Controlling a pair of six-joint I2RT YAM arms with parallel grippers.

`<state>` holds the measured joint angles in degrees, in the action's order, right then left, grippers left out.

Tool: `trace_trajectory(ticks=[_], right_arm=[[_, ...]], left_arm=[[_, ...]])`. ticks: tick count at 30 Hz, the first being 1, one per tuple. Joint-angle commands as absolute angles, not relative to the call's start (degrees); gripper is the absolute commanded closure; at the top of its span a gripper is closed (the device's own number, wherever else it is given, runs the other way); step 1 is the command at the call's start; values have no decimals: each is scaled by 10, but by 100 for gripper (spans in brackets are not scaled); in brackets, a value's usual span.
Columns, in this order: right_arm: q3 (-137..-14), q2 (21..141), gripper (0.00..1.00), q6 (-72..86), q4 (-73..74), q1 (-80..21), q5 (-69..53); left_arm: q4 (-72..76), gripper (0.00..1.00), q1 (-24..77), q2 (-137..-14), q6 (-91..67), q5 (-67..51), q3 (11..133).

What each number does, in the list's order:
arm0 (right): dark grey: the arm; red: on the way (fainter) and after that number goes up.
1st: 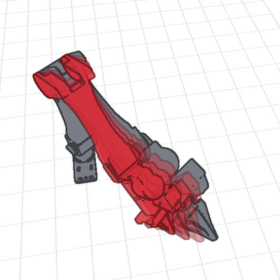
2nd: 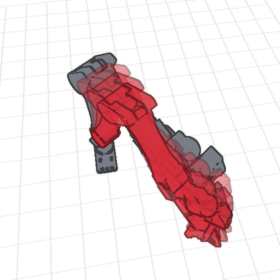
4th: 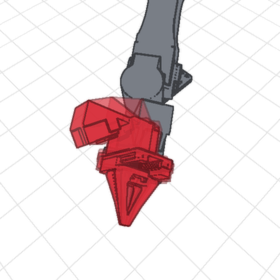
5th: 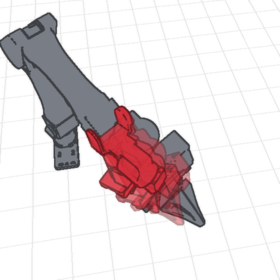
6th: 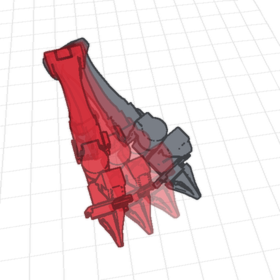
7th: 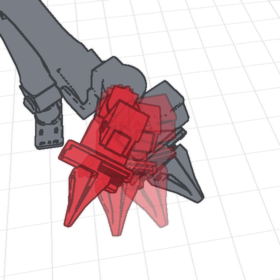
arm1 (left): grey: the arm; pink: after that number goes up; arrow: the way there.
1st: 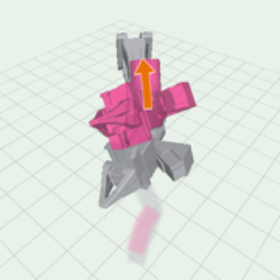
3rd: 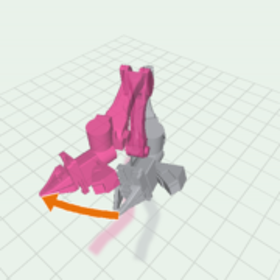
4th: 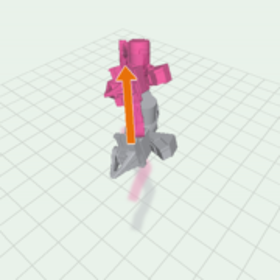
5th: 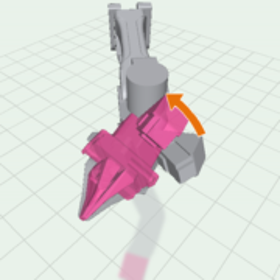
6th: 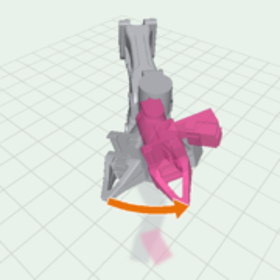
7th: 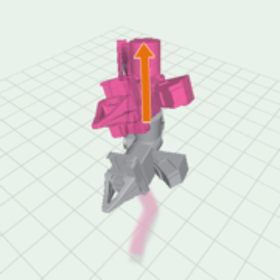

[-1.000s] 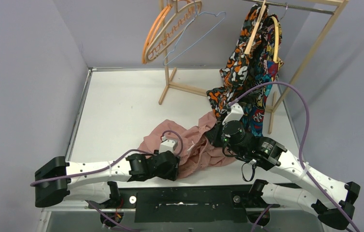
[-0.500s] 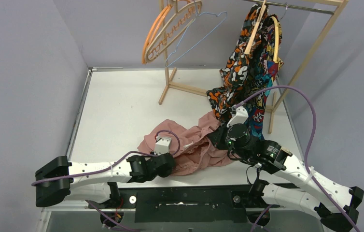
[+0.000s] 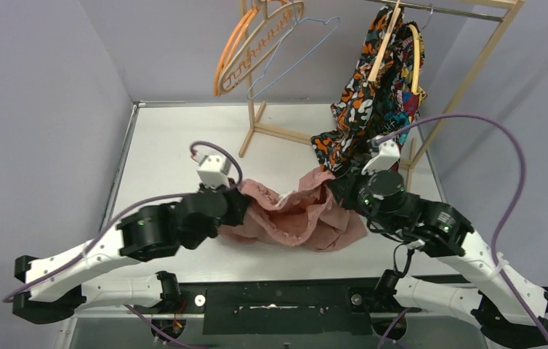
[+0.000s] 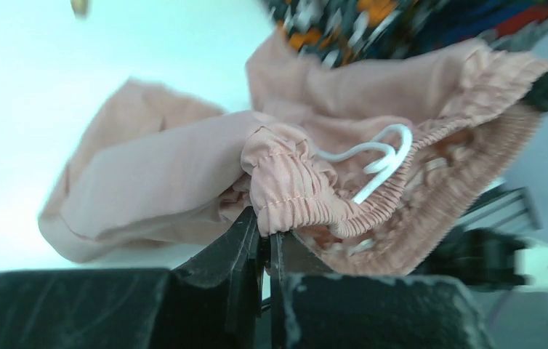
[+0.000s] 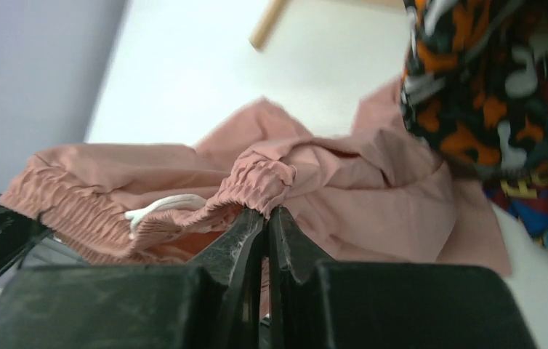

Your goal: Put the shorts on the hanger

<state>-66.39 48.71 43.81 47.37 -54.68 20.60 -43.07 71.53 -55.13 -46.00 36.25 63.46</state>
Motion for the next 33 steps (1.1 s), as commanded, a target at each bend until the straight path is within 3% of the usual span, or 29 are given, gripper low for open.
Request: trace_trajectory(ticks=[1,6,11,17,22,25,30,33], right_arm=[[-828,516,100,359,496,-543,221],[-1024,554,100,335,533,-543,166],[-1021,545,100,354,527,-542,165],[-843,519,100,417,537,-543,194],[-703,501,100,456,526,-543,206],[-642,492,100,467,511,-542,214],[-584,491,100,479,478,-542,205],[-556,490,100,490,453,-542,203]], left_arm=[[-512,100,714,-547,-390,416,831],[-570,100,714,-617,-335,365,1062],[-609,100,714,-674,-310,330,1141],[-579,100,693,-677,-320,319,966],[-473,100,533,-661,-324,103,762],[-412,100,483,-658,-328,30,667],[-352,99,462,-687,-334,-4,595],[-326,92,461,-704,-349,-10,570]])
